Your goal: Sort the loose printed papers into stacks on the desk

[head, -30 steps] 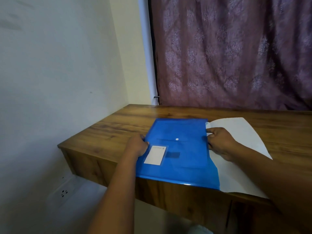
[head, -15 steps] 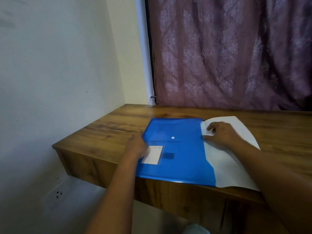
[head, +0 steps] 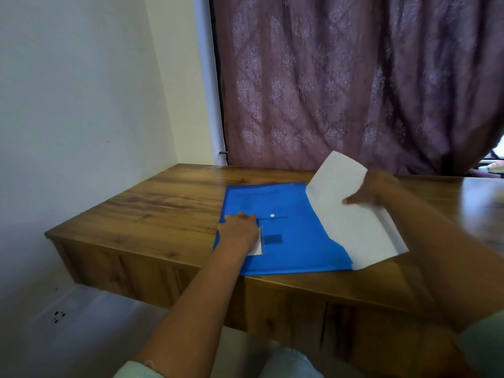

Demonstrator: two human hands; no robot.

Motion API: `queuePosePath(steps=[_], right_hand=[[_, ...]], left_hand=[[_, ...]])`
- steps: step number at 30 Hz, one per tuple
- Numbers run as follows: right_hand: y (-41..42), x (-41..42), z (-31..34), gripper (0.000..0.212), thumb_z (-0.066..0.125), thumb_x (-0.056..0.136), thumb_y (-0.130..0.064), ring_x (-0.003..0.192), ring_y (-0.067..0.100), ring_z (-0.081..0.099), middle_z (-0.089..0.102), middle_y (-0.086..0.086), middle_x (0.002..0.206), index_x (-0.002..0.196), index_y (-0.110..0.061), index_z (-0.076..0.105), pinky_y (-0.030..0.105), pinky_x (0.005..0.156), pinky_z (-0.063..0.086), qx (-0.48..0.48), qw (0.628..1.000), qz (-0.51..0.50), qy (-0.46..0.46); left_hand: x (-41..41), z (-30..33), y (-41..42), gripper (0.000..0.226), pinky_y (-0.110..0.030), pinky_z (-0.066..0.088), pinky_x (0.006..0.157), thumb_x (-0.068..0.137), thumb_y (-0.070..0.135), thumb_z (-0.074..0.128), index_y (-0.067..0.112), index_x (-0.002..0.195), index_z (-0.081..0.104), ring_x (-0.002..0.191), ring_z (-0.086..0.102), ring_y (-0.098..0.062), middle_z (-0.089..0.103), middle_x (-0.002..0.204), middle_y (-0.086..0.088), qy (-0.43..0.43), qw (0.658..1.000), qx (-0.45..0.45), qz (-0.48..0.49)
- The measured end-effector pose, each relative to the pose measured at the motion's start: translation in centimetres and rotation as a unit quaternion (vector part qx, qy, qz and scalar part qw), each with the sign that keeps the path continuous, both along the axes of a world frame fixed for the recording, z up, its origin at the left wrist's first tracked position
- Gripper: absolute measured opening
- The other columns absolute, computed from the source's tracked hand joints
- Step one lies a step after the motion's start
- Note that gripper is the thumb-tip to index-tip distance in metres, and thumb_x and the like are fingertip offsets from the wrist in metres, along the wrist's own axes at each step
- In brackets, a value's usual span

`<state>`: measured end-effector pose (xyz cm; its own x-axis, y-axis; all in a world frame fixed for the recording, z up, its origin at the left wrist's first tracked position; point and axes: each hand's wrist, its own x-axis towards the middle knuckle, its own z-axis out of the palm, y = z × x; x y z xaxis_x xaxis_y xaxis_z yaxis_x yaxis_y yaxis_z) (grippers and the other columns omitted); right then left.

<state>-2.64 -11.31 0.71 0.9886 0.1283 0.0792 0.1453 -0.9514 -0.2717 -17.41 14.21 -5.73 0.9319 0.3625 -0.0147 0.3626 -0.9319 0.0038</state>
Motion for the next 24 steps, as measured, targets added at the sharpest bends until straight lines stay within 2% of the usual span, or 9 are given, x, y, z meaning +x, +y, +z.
queuePosePath(steps=[3,6,8,11,13,16,18,21,24], right_hand=[[1.3,0.1,1.2,0.062,0.068,0.089,-0.036,0.124,0.037,0.049,0.052,0.021,0.136,0.136,-0.003,0.044,0.041,0.101,0.041,0.034,0.988,0.053,-0.139],[3.7,-1.1,1.9,0.045,0.057,0.096,-0.035,0.113,0.037,0.057,0.060,0.020,0.125,0.131,-0.009,0.049,0.039,0.090,0.045,-0.015,0.968,0.136,-0.210],[5.0,-2.0,1.6,0.042,0.063,0.091,-0.036,0.112,0.033,0.058,0.062,0.014,0.123,0.127,-0.016,0.058,0.036,0.088,0.045,-0.068,0.957,0.202,-0.195],[5.8,-3.2,-0.1,0.043,0.078,0.079,-0.035,0.107,0.025,0.059,0.065,0.006,0.117,0.118,-0.020,0.066,0.030,0.082,0.045,-0.143,0.953,0.240,-0.115],[4.9,-3.0,-1.8,0.034,0.078,0.080,-0.032,0.095,0.019,0.058,0.067,0.005,0.109,0.108,-0.016,0.070,0.027,0.073,0.041,-0.104,0.965,0.231,-0.065],[3.2,-2.8,-3.2,0.025,0.067,0.091,-0.024,0.091,0.014,0.052,0.066,0.004,0.113,0.113,-0.013,0.070,0.025,0.075,0.038,0.000,0.974,0.224,-0.022],[2.6,-2.7,-3.6,0.024,0.064,0.093,-0.022,0.091,0.013,0.051,0.064,0.003,0.111,0.115,-0.013,0.069,0.024,0.076,0.038,0.017,0.975,0.220,-0.024],[2.6,-2.8,-4.1,0.017,0.065,0.092,-0.021,0.083,0.013,0.052,0.062,0.001,0.097,0.105,-0.012,0.070,0.019,0.060,0.036,0.026,0.975,0.214,-0.046],[2.7,-2.9,-4.8,0.015,0.060,0.096,-0.019,0.079,0.011,0.051,0.059,-0.001,0.093,0.103,-0.010,0.070,0.014,0.057,0.032,0.033,0.973,0.223,-0.055]], left_hand=[[0.3,1.2,-3.0,0.040,-0.042,0.045,0.102,0.102,0.018,0.038,0.011,0.140,0.047,0.132,0.045,-0.032,0.046,0.144,-0.010,0.040,0.997,0.066,-0.016],[0.9,2.5,-6.3,0.037,-0.036,0.045,0.100,0.100,0.019,0.047,0.004,0.133,0.055,0.128,0.051,-0.031,0.054,0.139,-0.014,0.010,0.991,0.082,-0.103],[1.4,3.0,-7.3,0.041,-0.037,0.044,0.098,0.097,0.033,0.057,0.004,0.126,0.060,0.123,0.053,-0.031,0.058,0.132,-0.016,-0.015,0.985,0.031,-0.169],[1.8,1.7,-6.6,0.045,-0.039,0.044,0.093,0.085,0.059,0.064,0.020,0.106,0.065,0.116,0.052,-0.024,0.063,0.115,-0.004,-0.070,0.972,-0.082,-0.207],[1.7,0.2,-6.1,0.056,-0.045,0.036,0.103,0.082,0.071,0.056,0.029,0.118,0.057,0.126,0.041,-0.022,0.052,0.129,0.000,-0.085,0.967,-0.141,-0.192],[1.9,-0.9,-6.2,0.079,-0.048,0.024,0.113,0.085,0.078,0.042,0.028,0.146,0.036,0.141,0.026,-0.027,0.028,0.155,-0.004,-0.050,0.976,-0.131,-0.165],[2.0,-1.0,-6.7,0.083,-0.048,0.025,0.113,0.085,0.078,0.038,0.024,0.149,0.031,0.141,0.026,-0.027,0.028,0.155,-0.004,-0.050,0.979,-0.116,-0.159],[1.9,-0.9,-7.1,0.083,-0.047,0.026,0.112,0.086,0.077,0.038,0.023,0.149,0.031,0.140,0.027,-0.027,0.030,0.154,-0.005,-0.051,0.980,-0.114,-0.154],[2.0,-1.1,-7.1,0.083,-0.046,0.027,0.112,0.086,0.077,0.038,0.023,0.149,0.031,0.140,0.027,-0.027,0.031,0.153,-0.005,-0.054,0.981,-0.109,-0.154]])
